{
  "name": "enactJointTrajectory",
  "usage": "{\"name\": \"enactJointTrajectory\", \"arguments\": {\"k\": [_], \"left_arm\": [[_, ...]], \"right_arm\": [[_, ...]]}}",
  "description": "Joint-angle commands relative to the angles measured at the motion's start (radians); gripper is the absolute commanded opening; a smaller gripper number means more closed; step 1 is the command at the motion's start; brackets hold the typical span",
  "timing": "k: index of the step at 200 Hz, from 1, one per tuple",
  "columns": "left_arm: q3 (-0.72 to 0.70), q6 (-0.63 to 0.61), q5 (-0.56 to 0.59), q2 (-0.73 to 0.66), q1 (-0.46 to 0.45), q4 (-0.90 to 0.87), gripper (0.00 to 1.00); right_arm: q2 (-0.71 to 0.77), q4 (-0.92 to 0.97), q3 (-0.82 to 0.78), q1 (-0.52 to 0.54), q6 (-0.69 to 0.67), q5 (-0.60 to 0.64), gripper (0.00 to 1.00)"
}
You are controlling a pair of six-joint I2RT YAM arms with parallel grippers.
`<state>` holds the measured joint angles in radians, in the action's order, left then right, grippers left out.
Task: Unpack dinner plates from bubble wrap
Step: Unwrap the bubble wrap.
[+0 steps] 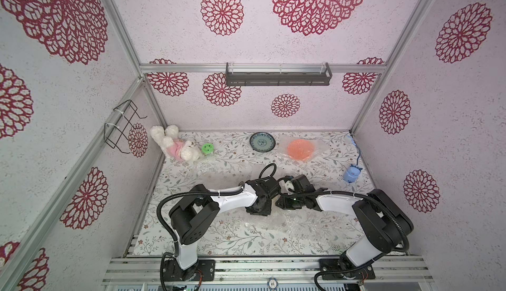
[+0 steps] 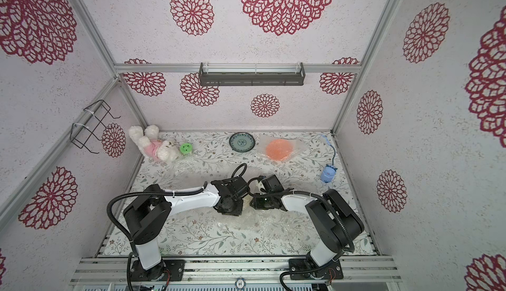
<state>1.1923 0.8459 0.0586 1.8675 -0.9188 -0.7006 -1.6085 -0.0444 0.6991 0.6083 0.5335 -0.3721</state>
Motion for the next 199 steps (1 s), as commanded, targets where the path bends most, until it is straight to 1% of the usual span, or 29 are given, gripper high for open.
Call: {"name": "enactJointTrajectory", "arguments": {"k": [1,8,31,62,85,103,124,166,199], "left_arm": [[-0.009,0.028,0.021,0.02,-0.015,0.0,0.21],[-0.008,0.03,0.026,0.015,-0.015,-0.001,0.16],[-0.005,0.031,0.046,-0.024,-0.015,-0.017,0.08],[-0.009,0.035,0.093,-0.061,-0.012,-0.045,0.0],[-0.031,0.056,0.108,-0.063,-0.004,-0.056,0.0],[-0.055,0.074,0.119,-0.074,-0.002,-0.044,0.0],[-0.077,0.092,0.129,-0.1,0.01,-0.035,0.0],[-0.116,0.087,0.114,-0.158,0.049,-0.001,0.0],[-0.163,0.096,0.096,-0.19,0.083,0.032,0.0]], "right_arm": [[-0.011,0.002,0.015,0.011,-0.001,0.036,0.18],[-0.01,0.0,0.015,0.01,0.002,0.038,0.16],[-0.001,0.004,0.019,0.011,0.004,0.041,0.09],[0.015,0.032,0.033,0.009,0.0,0.072,0.03],[0.013,0.048,0.034,0.002,-0.002,0.104,0.0],[0.016,0.044,0.015,-0.011,0.007,0.126,0.0],[0.021,0.024,-0.013,-0.032,0.026,0.124,0.0],[0.019,0.012,-0.03,-0.057,0.037,0.136,0.0],[0.012,-0.001,-0.038,-0.067,0.049,0.121,0.0]]}}
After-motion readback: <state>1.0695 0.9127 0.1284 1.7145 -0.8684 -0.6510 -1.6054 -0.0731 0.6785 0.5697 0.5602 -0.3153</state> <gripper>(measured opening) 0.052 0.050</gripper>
